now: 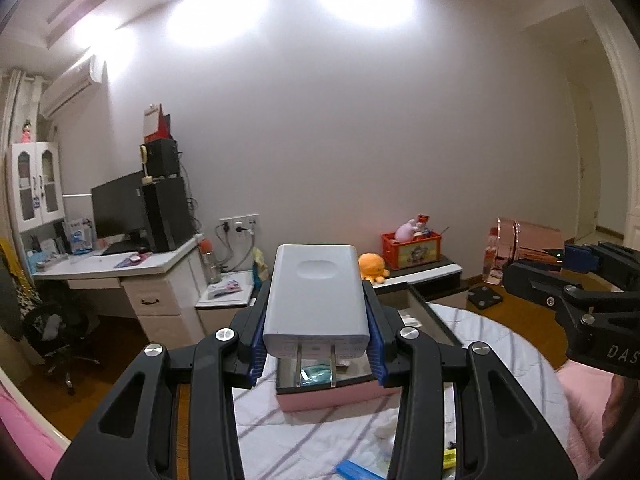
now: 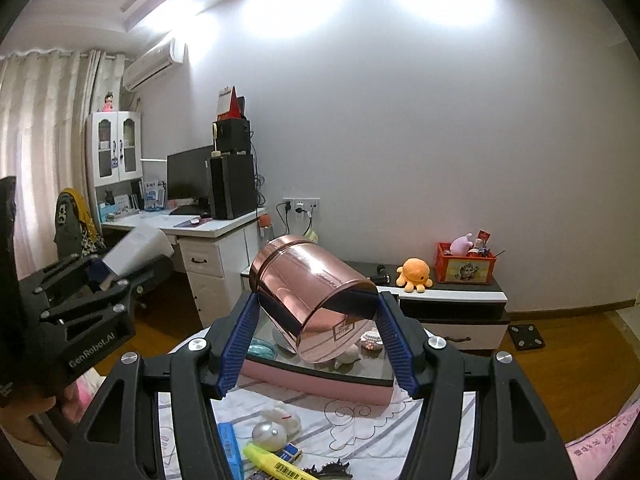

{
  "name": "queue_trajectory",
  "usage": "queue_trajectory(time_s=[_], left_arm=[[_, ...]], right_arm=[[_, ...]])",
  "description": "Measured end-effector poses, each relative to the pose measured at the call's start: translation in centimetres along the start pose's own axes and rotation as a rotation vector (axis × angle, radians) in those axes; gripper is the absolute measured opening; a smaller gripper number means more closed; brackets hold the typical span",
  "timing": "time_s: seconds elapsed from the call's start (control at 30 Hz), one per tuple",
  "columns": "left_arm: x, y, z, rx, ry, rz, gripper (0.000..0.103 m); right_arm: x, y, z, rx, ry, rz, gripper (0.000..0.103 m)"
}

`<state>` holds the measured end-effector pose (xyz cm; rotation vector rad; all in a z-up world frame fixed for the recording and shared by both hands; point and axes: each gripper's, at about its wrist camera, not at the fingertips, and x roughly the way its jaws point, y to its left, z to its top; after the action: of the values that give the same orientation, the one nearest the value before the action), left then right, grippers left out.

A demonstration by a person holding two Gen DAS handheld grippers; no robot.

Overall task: Organize rigid objects
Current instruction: 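Carry the plug adapter and rose-gold cylinder into the pink box and release both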

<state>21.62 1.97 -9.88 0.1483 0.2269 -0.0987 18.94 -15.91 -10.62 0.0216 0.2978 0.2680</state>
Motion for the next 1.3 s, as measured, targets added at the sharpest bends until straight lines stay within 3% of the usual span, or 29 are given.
queue_trajectory(time_s=[0.23,0.43,0.6,0.83,1.0,1.07,1.13,1.2,1.3], left_arm=[[3.2,0.9,-0.4,0.000,0.043,0.033,0.041],[8.8,1.2,-1.1,0.015,0.114,0.026,0.041],[14.8,0.9,-2.9,0.024,0.235,-0.012,0.041],[22.1,0.0,-7.8,0.037,0.435,-0.053,0.041],[23.8,-0.4,-9.6,0.033,0.488,-0.053,0.042],[24.1,-0.6,-9.8,0.037,0.491,-0.051,0.047],[24.3,-0.6,-9.7,0.043,0.497,-0.050,0.068],[23.8,-0.6,-9.4,0.036,0.479,-0.058,0.089],[22.2,-0.3,-8.7,0.030,0.433,-0.049,0.095]], right_arm=[[3.0,-0.5,-0.1,0.003,0.035,0.023,0.061],[7.2,-1.4,-0.4,-0.005,0.088,0.029,0.062],[12.5,-2.5,-1.6,0.002,0.182,0.040,0.062],[19.6,-3.4,-5.7,0.021,0.366,0.083,0.062],[21.6,-3.5,-7.6,0.013,0.425,0.096,0.061],[21.7,-3.4,-7.6,0.007,0.429,0.091,0.062],[21.6,-3.5,-7.7,0.002,0.437,0.090,0.065],[21.6,-3.7,-7.4,0.010,0.434,0.085,0.079],[20.1,-4.0,-6.7,0.028,0.408,0.082,0.081]])
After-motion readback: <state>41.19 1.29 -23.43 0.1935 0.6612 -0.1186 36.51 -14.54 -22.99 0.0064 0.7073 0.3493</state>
